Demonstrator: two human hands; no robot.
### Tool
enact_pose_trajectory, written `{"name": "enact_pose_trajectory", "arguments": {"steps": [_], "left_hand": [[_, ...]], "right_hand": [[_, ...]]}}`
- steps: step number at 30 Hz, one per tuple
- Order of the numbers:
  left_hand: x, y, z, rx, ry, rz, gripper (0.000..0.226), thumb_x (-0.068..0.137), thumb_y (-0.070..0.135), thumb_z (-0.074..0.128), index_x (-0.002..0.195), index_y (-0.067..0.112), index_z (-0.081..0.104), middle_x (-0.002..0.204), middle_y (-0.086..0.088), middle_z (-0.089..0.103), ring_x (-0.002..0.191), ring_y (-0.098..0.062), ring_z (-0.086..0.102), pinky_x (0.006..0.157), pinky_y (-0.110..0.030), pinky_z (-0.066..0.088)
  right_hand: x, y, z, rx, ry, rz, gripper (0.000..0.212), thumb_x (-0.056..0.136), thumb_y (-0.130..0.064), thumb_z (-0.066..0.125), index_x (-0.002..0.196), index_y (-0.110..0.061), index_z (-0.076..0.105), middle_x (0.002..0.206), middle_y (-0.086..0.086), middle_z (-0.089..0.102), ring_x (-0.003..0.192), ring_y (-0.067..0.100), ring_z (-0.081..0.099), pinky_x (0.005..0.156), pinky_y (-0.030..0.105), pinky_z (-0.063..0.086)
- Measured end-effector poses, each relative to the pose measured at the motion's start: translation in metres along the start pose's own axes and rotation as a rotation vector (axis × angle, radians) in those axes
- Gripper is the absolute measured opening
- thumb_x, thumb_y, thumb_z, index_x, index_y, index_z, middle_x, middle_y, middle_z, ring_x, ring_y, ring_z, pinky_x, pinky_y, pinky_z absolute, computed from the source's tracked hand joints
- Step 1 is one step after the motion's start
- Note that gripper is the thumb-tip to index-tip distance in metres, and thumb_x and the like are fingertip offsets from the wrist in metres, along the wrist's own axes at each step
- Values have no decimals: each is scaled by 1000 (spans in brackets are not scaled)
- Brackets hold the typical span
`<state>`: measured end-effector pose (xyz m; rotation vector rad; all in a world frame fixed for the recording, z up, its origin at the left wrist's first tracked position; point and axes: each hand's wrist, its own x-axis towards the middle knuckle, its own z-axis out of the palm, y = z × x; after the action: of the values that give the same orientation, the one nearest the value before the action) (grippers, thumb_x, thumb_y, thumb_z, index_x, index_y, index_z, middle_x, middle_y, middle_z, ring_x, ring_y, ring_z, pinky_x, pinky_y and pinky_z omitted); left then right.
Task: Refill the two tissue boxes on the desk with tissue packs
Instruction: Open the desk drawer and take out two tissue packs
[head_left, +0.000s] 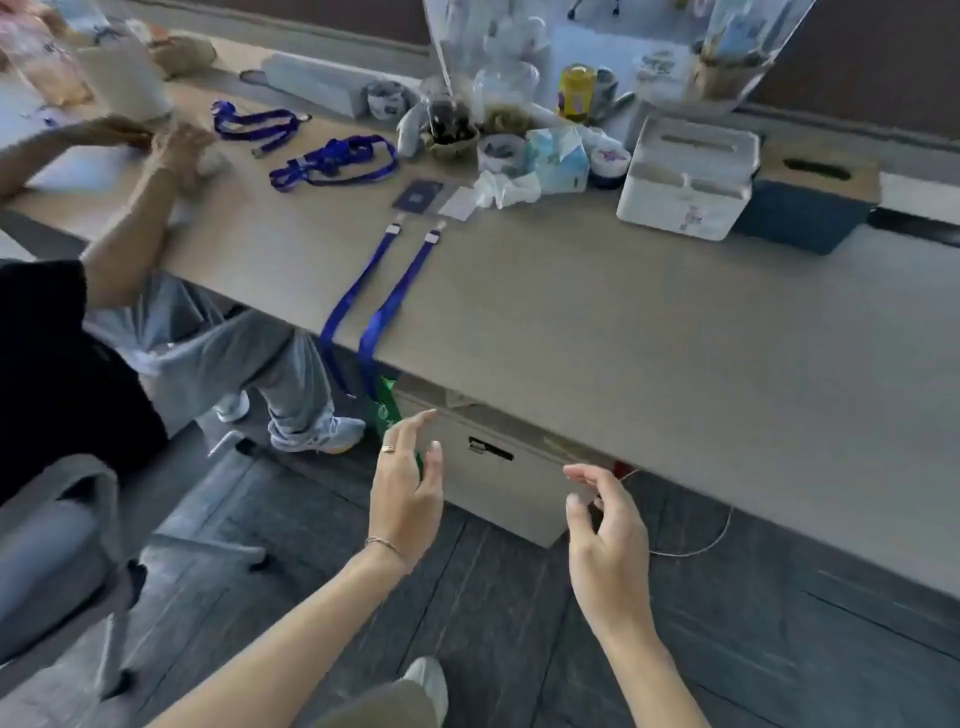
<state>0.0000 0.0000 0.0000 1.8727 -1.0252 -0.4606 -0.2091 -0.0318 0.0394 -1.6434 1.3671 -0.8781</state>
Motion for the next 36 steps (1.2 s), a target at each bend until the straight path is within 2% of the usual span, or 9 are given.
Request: {"name": "enact_pose_trajectory", "arguments": {"steps": [6,13,17,19,21,24,27,32,36], "left_hand": [[10,-86,58,18,-12,136,37,101,24,45,137,29,50,136,13,46,124,4,43,93,-4,32],[42,-177,107,-54,169,191,46,91,19,46,137,21,47,141,3,40,131,-15,41,109,-33,36],[66,-198,114,-135,314,171,54,93,27,45,146,25,35,154,0,29,129,12,29,101,-8,23],[73,-203,118,-213,303,196,58,100,41,46,152,34,22,160,3,24,135,16,24,106,-15,25],[77,-205,123,-282,284,225,68,99,50,51,155,41,12,161,3,23,146,-6,27,116,-37,32],[77,-200,129,-249,270,256,93,89,57,66,154,47,1,161,6,13,147,-22,25,117,-45,30],[76,-198,132,-163,277,225,116,74,58,80,153,50,-4,159,-1,13,142,-28,26,104,-44,35],[80,-196,134,-127,276,172,125,71,48,85,153,50,-9,158,-1,15,143,-31,22,108,-58,34],[80,-196,132,-143,278,196,126,67,50,87,154,45,-4,155,-4,19,133,-16,26,104,-41,31]], "right_hand": [[17,86,52,-98,80,-120,31,96,-11,55,114,-37,58,119,-25,55,112,6,54,97,31,44],[34,166,88,-129,340,-436,20,83,-6,56,99,-13,67,108,-4,53,107,20,52,93,35,42],[40,202,102,-147,530,-489,30,76,-3,61,105,-6,67,129,14,44,127,17,36,101,53,38],[41,214,110,-135,535,-539,38,74,0,64,113,-3,64,145,20,30,140,26,26,113,48,31],[43,222,116,-88,509,-581,46,74,4,65,120,-1,61,154,26,18,148,32,17,119,39,24],[46,232,123,-61,429,-504,53,82,4,62,132,-9,57,164,18,2,153,12,5,119,24,22],[44,238,131,-112,381,-445,58,82,5,67,133,-20,57,166,12,-6,154,19,-5,122,28,19],[45,233,134,-246,316,-341,56,79,-11,75,128,-30,56,162,9,-27,153,25,-16,123,33,11],[43,228,133,-204,290,-334,52,75,-17,76,120,-34,55,163,9,-22,154,28,-7,117,50,31]]}}
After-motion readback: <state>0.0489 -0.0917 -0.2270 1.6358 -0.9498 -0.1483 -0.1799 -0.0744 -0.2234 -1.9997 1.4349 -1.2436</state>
